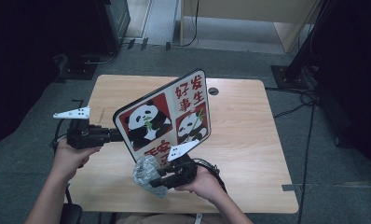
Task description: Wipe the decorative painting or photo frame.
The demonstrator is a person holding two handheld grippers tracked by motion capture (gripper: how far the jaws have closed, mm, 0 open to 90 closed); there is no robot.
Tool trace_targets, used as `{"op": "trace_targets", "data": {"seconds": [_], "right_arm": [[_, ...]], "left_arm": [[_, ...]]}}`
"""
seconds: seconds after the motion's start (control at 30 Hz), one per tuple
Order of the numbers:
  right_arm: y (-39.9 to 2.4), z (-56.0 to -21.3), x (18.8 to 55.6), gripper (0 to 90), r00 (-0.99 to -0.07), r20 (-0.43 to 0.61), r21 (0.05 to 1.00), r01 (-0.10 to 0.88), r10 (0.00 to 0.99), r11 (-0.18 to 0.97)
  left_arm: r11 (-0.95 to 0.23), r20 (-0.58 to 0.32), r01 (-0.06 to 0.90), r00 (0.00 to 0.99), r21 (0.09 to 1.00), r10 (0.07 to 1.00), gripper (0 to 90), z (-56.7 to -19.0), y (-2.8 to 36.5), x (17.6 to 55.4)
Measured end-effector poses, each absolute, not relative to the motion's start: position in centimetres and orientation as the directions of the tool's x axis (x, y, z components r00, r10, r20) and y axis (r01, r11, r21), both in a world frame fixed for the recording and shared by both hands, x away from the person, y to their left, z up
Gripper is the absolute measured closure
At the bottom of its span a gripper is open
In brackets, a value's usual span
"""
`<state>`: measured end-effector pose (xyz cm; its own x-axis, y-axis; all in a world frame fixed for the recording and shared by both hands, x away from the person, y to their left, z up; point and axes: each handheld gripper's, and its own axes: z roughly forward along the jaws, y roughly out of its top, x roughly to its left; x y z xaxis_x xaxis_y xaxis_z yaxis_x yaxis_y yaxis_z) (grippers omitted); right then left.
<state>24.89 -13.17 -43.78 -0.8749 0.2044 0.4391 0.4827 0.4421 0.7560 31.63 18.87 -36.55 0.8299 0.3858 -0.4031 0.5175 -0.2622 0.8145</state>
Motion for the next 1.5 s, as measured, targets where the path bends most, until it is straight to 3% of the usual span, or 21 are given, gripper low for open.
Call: {"op": "trace_targets", "data": {"seconds": [0.33, 0.87, 1.5], "right_arm": [[-11.8, -40.7, 24.4, 62.3, -0.894, 0.419, 0.786, 0.446, 0.161, 0.429], [-7.9, -36.8, 24.8, 62.1, -0.921, 0.378, 0.819, 0.378, 0.089, 0.432], [-5.0, -32.7, 28.1, 62.1, -0.937, 0.338, 0.850, 0.343, 0.087, 0.400]], "left_arm": [[-0.283, -0.367, 0.512, 0.822, 0.811, 0.435, 61.2, -36.3, 19.4, 31.7], [-0.259, -0.351, 0.505, 0.812, 0.823, 0.467, 53.3, -36.6, 21.6, 32.1], [-0.224, -0.366, 0.522, 0.790, 0.823, 0.492, 52.3, -36.8, 23.4, 32.3]]}}
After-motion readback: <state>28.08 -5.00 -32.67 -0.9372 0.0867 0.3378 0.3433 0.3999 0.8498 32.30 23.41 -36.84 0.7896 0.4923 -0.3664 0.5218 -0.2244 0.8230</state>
